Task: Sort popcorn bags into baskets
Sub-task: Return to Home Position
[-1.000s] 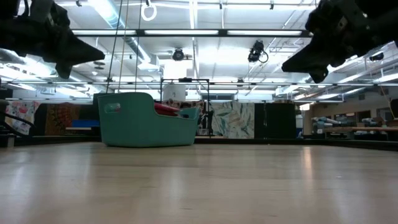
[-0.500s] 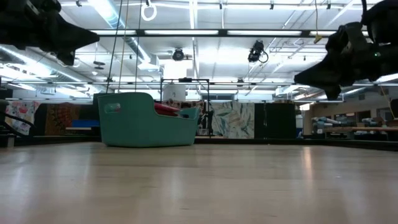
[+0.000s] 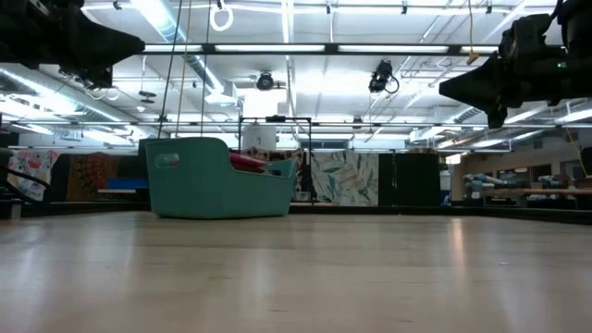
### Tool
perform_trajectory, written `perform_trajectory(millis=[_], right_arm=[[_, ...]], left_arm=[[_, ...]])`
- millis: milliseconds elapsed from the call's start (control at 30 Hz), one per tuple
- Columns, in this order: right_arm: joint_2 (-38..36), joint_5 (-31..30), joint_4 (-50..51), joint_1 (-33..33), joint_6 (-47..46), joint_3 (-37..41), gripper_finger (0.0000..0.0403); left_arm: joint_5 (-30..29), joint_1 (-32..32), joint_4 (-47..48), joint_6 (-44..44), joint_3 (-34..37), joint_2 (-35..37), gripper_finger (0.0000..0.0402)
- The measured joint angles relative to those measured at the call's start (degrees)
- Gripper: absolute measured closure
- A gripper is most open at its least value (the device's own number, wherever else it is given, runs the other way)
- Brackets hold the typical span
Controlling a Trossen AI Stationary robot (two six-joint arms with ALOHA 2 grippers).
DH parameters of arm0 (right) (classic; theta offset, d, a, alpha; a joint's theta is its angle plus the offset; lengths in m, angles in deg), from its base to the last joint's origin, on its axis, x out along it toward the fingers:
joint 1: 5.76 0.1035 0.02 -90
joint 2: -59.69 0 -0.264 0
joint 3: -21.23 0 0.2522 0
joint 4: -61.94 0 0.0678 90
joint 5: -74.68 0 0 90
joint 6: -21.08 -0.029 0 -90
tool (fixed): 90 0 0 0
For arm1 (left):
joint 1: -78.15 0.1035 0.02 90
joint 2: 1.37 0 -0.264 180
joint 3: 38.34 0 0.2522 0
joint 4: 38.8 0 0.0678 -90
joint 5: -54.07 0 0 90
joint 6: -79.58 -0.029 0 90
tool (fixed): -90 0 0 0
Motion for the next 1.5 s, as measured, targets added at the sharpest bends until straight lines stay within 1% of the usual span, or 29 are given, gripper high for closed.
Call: perform_trajectory(millis=[167, 1500], right_arm=[[0.02, 0.27, 0.03, 0.00, 0.02, -0.01, 0.0355], [0.04, 0.43, 0.05, 0.00, 0.00, -0.05, 0.0355]], left_arm=[[0.03, 0.00, -0.06, 3.25, 0.00, 0.00, 0.0374], [0.02, 0.00, -0.20, 2.99, 0.00, 0.00, 0.0372]])
